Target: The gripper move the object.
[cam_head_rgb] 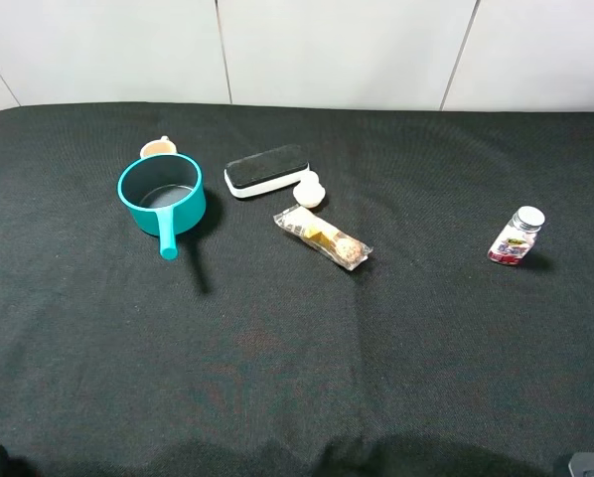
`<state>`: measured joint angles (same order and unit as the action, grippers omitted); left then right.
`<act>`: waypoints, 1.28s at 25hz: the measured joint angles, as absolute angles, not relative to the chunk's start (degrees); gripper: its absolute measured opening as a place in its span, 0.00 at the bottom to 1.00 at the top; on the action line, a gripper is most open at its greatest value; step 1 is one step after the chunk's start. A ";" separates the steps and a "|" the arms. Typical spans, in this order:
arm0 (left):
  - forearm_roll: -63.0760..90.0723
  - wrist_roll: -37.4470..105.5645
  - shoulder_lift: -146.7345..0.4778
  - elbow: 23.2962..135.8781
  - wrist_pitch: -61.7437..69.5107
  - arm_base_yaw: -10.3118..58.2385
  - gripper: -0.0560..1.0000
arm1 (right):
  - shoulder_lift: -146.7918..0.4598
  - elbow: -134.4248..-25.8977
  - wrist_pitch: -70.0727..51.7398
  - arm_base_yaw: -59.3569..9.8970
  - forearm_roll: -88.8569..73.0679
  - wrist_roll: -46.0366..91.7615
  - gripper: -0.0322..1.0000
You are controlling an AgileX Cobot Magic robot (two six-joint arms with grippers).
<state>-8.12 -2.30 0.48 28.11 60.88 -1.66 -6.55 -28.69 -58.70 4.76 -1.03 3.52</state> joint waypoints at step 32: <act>-8.12 -2.30 0.48 28.11 60.88 -1.66 0.99 | 0.26 -28.69 -58.70 0.66 1.09 2.33 0.70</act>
<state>-8.12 -2.30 0.48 28.11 60.88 -1.66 0.26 -28.69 -58.70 0.66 1.09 2.33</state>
